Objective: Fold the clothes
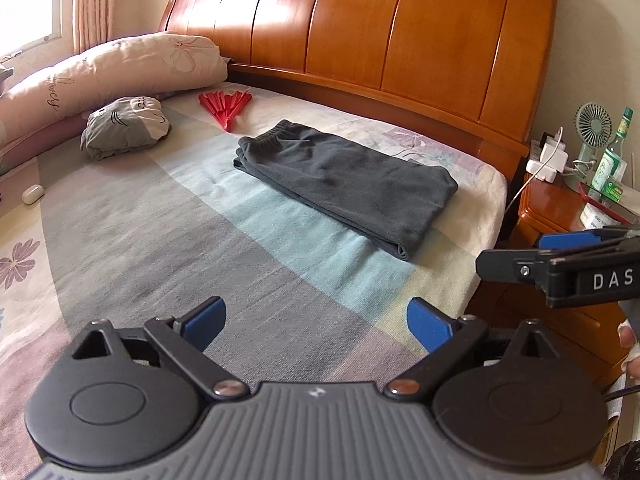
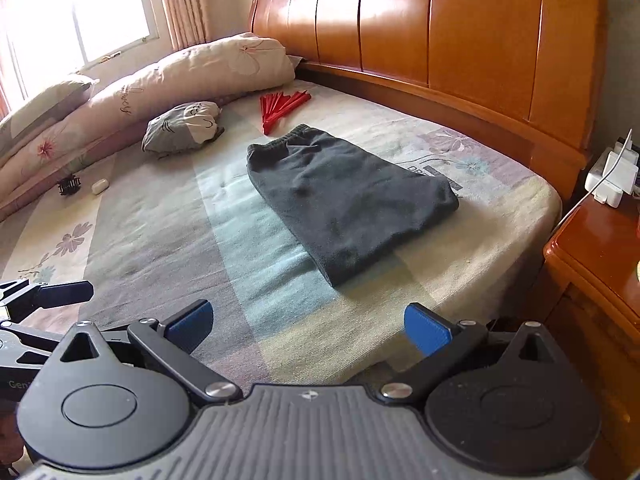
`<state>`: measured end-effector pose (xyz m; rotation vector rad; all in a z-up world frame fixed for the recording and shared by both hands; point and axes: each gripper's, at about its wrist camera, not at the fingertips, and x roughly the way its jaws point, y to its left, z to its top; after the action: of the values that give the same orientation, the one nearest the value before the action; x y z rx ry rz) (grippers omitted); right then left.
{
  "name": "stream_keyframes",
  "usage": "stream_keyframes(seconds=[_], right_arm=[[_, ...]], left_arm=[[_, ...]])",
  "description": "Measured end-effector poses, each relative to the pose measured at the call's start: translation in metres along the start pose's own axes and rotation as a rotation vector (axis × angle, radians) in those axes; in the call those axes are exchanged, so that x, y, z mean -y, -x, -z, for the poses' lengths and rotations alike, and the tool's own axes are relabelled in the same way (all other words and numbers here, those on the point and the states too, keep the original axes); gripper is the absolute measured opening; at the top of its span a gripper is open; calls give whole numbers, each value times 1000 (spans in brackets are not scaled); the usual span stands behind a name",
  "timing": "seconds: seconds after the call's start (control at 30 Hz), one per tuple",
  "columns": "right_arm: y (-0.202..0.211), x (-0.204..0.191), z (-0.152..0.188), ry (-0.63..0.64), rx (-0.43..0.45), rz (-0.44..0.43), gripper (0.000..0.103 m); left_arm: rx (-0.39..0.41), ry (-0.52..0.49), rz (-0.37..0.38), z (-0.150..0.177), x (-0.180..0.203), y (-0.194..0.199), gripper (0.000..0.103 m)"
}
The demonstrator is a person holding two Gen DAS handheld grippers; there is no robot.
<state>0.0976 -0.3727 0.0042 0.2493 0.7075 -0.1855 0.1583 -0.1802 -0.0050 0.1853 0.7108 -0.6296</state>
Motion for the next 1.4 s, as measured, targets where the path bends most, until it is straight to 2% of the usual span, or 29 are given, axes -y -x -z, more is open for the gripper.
stream_keyframes(seconds=[0.47, 0.73, 1.4], right_arm=[[3, 9, 3, -5, 6, -1, 103], [2, 16, -1, -10, 11, -10, 103], [-5, 20, -4, -12, -6, -17, 103]], left_arm=[[-33, -2, 30, -5, 15, -6, 97], [-37, 45, 72, -8, 14, -11, 97], [-52, 55, 66, -9, 15, -21, 97]])
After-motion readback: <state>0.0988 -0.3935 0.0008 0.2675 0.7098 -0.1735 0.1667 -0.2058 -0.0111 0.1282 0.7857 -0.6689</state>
